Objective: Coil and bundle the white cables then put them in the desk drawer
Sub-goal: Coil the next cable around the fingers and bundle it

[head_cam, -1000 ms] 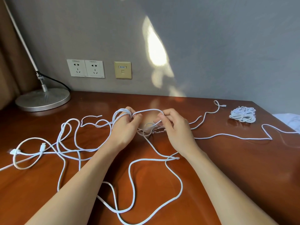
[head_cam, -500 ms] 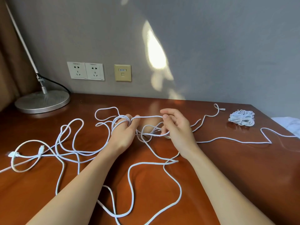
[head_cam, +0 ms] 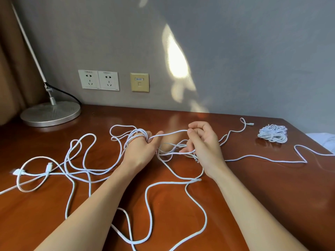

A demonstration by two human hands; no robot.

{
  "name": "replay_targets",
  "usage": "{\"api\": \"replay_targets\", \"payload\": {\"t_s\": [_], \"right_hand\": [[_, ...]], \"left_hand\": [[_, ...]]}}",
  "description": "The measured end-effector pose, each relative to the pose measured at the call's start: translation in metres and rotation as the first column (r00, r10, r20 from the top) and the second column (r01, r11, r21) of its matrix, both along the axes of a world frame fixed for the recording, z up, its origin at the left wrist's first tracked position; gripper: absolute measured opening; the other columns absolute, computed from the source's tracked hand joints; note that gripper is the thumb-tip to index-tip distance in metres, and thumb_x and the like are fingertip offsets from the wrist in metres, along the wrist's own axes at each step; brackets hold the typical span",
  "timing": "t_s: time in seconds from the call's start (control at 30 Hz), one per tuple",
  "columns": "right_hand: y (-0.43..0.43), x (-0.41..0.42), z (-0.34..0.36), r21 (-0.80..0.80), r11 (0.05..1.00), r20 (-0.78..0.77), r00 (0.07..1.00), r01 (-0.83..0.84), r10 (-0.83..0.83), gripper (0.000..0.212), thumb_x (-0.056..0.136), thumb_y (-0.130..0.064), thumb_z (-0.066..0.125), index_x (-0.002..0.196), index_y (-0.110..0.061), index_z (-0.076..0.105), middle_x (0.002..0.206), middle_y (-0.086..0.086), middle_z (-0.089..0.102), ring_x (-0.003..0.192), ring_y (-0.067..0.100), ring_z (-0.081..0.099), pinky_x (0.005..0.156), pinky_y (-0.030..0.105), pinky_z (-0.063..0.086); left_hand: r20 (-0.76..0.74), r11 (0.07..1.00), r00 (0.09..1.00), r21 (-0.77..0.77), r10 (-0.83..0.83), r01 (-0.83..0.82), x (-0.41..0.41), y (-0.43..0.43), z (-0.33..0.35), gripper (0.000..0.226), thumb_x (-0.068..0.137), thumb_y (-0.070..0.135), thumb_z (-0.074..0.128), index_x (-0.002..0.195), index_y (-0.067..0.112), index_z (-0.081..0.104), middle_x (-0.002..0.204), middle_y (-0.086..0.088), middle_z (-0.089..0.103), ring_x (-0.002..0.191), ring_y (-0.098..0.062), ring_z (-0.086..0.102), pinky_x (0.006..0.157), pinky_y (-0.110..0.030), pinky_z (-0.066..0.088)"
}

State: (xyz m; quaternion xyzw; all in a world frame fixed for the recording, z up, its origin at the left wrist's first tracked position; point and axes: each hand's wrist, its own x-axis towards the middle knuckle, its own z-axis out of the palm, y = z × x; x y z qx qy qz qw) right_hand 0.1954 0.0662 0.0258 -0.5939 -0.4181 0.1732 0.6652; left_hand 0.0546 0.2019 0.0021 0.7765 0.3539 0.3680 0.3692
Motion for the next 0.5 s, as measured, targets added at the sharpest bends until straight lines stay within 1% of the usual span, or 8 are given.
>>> {"api": "replay_targets", "payload": {"t_s": [0.07,0.1,0.17,0.23,0.3,0.37,0.43,0.5], "right_hand": [[0.0004,-0.0027,0.0019,0.005,0.999,-0.003,0.999,0.035,-0.035,0.009,0.106,-0.016,0.055,0.113,-0.020,0.058,0.082,-0.006,0.064,0.046,0.012,0.054,0.058,0.034,0.056],[0.0005,-0.0035,0.0020,0.001,0.998,0.001,0.998,0.057,-0.057,0.009,0.105,-0.018,0.057,0.112,-0.022,0.059,0.091,-0.005,0.064,0.045,0.011,0.052,0.052,0.027,0.050],[0.0020,-0.0034,0.0005,-0.001,0.996,0.020,0.996,0.086,-0.086,0.007,0.103,-0.022,0.061,0.111,-0.024,0.062,0.096,-0.005,0.065,0.048,0.003,0.051,0.049,0.019,0.041],[0.0029,-0.0031,-0.0005,-0.012,0.994,0.066,0.992,0.105,-0.104,0.009,0.101,-0.028,0.065,0.110,-0.026,0.064,0.095,-0.008,0.067,0.059,0.000,0.055,0.055,0.015,0.041],[0.0019,-0.0030,0.0003,-0.002,0.993,0.096,0.989,0.115,-0.114,0.010,0.099,-0.029,0.068,0.108,-0.027,0.066,0.094,-0.010,0.069,0.073,0.003,0.063,0.065,0.015,0.047],[0.0009,-0.0013,0.0006,0.010,0.995,0.113,0.988,0.101,-0.102,0.008,0.099,-0.022,0.068,0.107,-0.025,0.067,0.096,-0.007,0.071,0.088,0.006,0.068,0.076,0.017,0.052],[0.0005,-0.0007,-0.0006,-0.001,0.997,0.121,0.990,0.076,-0.075,0.014,0.101,-0.015,0.062,0.107,-0.026,0.067,0.095,-0.005,0.070,0.088,0.008,0.067,0.077,0.020,0.053],[0.0015,0.0003,-0.0027,-0.011,0.996,0.139,0.986,0.091,-0.088,0.019,0.103,-0.014,0.057,0.108,-0.028,0.068,0.092,-0.007,0.068,0.082,0.008,0.064,0.075,0.024,0.053]], "left_hand": [[0.014,0.999,0.999,0.015,0.036,-0.036,-0.0009,-0.0004,0.0008,0.056,0.098,0.057,0.058,0.066,0.011,0.054,0.060,-0.003,0.053,0.062,-0.020,0.057,0.072,-0.039,0.049],[0.022,0.999,0.999,0.015,0.046,-0.046,-0.0013,0.0000,0.0012,0.059,0.098,0.059,0.056,0.066,0.010,0.056,0.060,-0.006,0.054,0.061,-0.022,0.057,0.071,-0.039,0.049],[0.052,0.999,0.997,-0.007,0.051,-0.050,-0.0024,0.0000,0.0023,0.062,0.097,0.061,0.055,0.057,0.016,0.043,0.049,0.000,0.042,0.049,-0.018,0.043,0.061,-0.037,0.042],[0.068,0.998,0.996,-0.042,0.053,-0.050,-0.0038,-0.0025,0.0044,0.064,0.098,0.060,0.054,0.054,0.020,0.031,0.045,0.007,0.032,0.046,-0.015,0.033,0.056,-0.035,0.035],[0.095,0.997,0.995,-0.068,0.029,-0.022,-0.0049,-0.0020,0.0036,0.064,0.100,0.058,0.053,0.054,0.020,0.029,0.045,0.010,0.030,0.047,-0.014,0.030,0.057,-0.035,0.032],[0.161,0.990,0.986,-0.128,-0.037,0.058,-0.0067,-0.0003,0.0033,0.063,0.099,0.059,0.053,0.052,0.022,0.032,0.046,0.010,0.032,0.047,-0.014,0.031,0.062,-0.037,0.034],[0.200,0.973,0.973,-0.177,-0.112,0.149,-0.0084,0.0001,0.0057,0.061,0.094,0.063,0.051,0.050,0.023,0.034,0.049,0.007,0.034,0.048,-0.014,0.032,0.065,-0.041,0.034],[0.164,0.961,0.968,-0.173,-0.190,0.217,-0.0097,-0.0028,0.0089,0.062,0.096,0.061,0.050,0.054,0.021,0.029,0.054,-0.002,0.027,0.051,-0.017,0.024,0.061,-0.041,0.028]]}}
